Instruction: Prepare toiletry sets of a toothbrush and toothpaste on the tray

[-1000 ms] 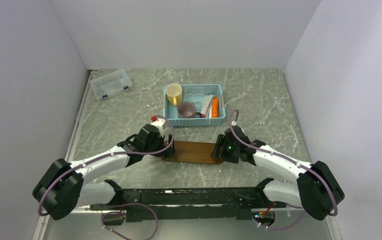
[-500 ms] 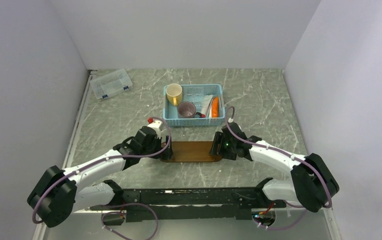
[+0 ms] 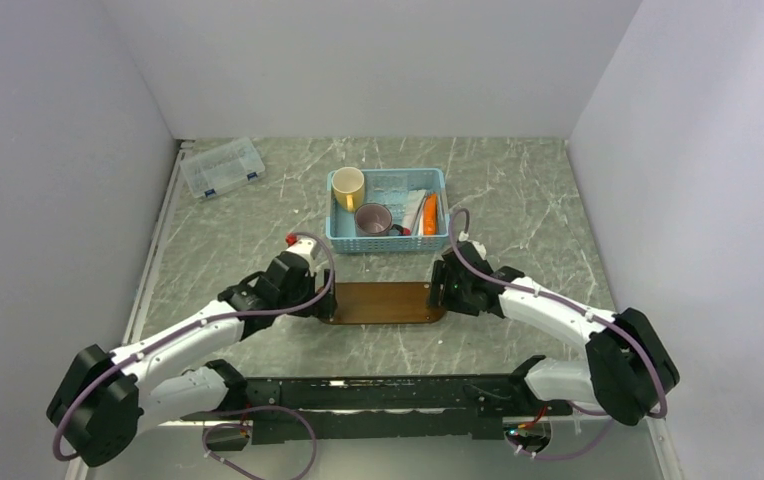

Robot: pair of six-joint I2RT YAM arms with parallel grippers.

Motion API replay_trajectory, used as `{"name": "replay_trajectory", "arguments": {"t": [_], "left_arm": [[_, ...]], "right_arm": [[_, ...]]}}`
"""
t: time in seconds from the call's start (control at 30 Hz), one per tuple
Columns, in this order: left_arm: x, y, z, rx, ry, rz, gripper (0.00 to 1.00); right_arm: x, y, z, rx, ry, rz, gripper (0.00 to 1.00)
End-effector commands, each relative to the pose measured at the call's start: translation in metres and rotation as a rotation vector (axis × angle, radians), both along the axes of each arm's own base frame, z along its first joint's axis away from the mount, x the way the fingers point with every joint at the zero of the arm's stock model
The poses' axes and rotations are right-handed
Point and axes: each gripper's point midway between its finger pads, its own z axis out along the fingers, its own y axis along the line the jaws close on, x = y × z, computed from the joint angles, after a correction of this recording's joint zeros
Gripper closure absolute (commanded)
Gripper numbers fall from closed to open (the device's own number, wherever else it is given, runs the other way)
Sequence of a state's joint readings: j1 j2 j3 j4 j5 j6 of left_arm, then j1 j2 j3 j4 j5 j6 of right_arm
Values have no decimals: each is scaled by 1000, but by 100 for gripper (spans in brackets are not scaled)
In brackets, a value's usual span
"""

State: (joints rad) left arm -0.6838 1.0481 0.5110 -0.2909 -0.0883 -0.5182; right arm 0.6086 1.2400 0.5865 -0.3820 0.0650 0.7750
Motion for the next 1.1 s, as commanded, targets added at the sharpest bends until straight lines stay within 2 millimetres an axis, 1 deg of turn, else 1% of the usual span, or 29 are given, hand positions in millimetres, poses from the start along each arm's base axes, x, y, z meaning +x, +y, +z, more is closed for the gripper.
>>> {"name": "replay_trajectory", "arguments": {"t": [0.0,0.1,0.2,0.23,0.33,0.37,0.47,0.6,0.7,0.73,0.77,0.8,0.83,0.97,1.07], "left_arm": [[14,1,44,-36,-86,54,1],[16,5,67,-39,-127,67,1],[18,10,92,-31,-169,72,1],[18,12,99,-21,-175,67,1],[18,19,122,5,-212,58,1],[19,22,134,11,-231,61,1],[16,32,157,37,-267,57,1],[6,44,184,52,-314,36,1],[0,53,192,63,-344,29,1],[-2,55,192,65,-352,26,1],[-5,57,192,61,-364,20,0],[-7,58,191,57,-370,11,1],[-11,55,186,51,-365,-17,1],[-20,57,176,42,-363,-53,0],[-26,57,172,22,-374,-73,0]], "right_arm": [[11,-29,21,-155,-71,-36,29],[17,-36,45,-182,-122,-41,29],[28,-35,73,-196,-179,-22,29],[35,-32,86,-193,-202,-14,29],[48,-23,113,-189,-243,26,29],[53,-20,122,-188,-258,36,29],[73,-11,145,-205,-289,50,29],[103,4,166,-233,-306,58,30],[127,24,174,-224,-314,76,33],[136,30,171,-228,-306,77,34],[145,36,173,-223,-309,77,35],[151,41,173,-223,-308,74,36],[159,48,178,-212,-315,71,38],[183,70,173,-181,-302,67,42],[197,83,167,-167,-292,60,43]]}}
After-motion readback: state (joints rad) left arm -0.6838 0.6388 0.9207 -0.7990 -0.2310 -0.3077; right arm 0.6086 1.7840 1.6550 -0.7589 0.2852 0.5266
